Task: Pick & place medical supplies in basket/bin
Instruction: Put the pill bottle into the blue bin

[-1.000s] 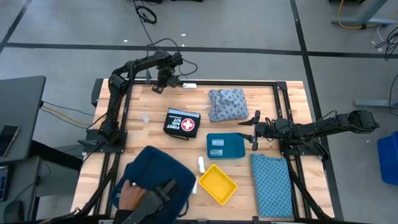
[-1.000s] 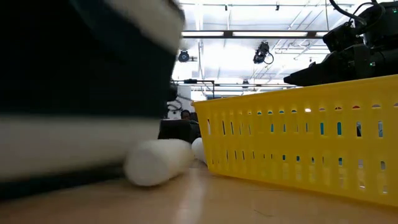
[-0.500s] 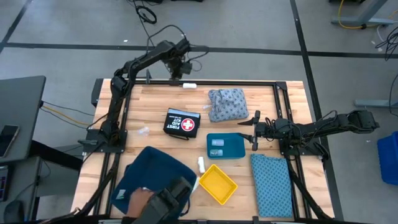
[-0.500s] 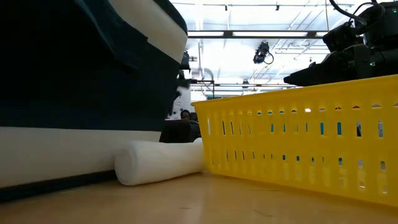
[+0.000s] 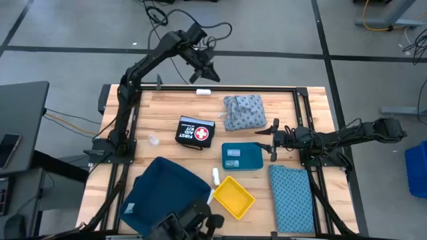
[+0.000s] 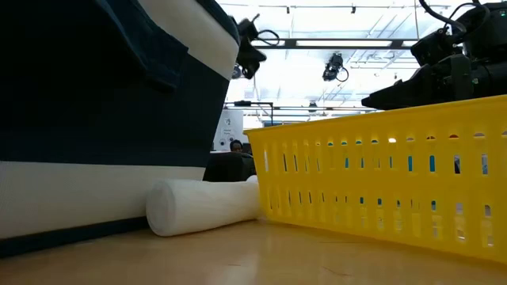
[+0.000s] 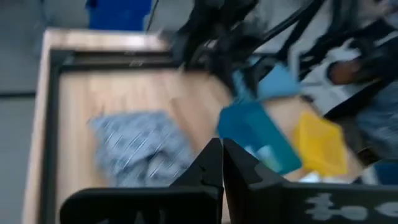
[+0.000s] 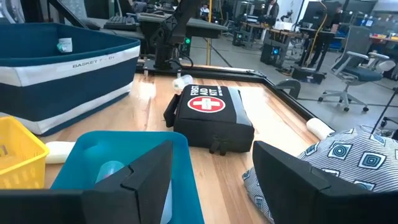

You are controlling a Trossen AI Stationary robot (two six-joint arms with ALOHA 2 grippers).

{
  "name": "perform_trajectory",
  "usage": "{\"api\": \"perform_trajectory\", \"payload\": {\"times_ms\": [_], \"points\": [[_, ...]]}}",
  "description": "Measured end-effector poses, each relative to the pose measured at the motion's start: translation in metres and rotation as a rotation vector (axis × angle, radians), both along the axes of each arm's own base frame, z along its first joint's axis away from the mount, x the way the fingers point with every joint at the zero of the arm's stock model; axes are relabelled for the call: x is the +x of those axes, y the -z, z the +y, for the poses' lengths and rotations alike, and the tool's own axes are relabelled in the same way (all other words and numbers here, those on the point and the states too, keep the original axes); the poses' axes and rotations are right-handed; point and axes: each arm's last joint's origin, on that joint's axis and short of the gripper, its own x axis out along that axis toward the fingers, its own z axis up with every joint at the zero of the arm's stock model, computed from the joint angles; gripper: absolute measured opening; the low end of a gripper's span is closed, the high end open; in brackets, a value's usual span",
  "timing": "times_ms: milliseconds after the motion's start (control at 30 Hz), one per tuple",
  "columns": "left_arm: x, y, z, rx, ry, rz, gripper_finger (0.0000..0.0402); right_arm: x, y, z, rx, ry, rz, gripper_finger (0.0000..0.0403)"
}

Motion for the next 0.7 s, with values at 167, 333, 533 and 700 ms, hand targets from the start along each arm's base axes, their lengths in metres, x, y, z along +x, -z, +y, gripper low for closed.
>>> {"api": "perform_trajectory", "payload": {"times_ms": [167, 333, 533, 700], "points": [[0.007, -0.004, -0.012, -0.095, 0.041, -0.022, 0.0000, 0.000, 0.000, 0.000, 0.001, -0.009, 0.000, 0.0233], [0.037, -0.007, -0.039, -0.113, 0.139, -0.101, 0.0000, 0.000, 0.000, 0.000, 0.001, -0.009, -0.001, 0.0233], [0.091, -0.017, -0.098, 0.089, -0.005, -0.134, 0.0000, 0.000, 0.000, 0.000, 0.012, -0.008, -0.003, 0.0233], [0.125, -0.033, -0.158, 0.229, -0.144, -0.276, 0.0000, 0.000, 0.000, 0.000, 0.012, -0.008, -0.003, 0.0233]]}}
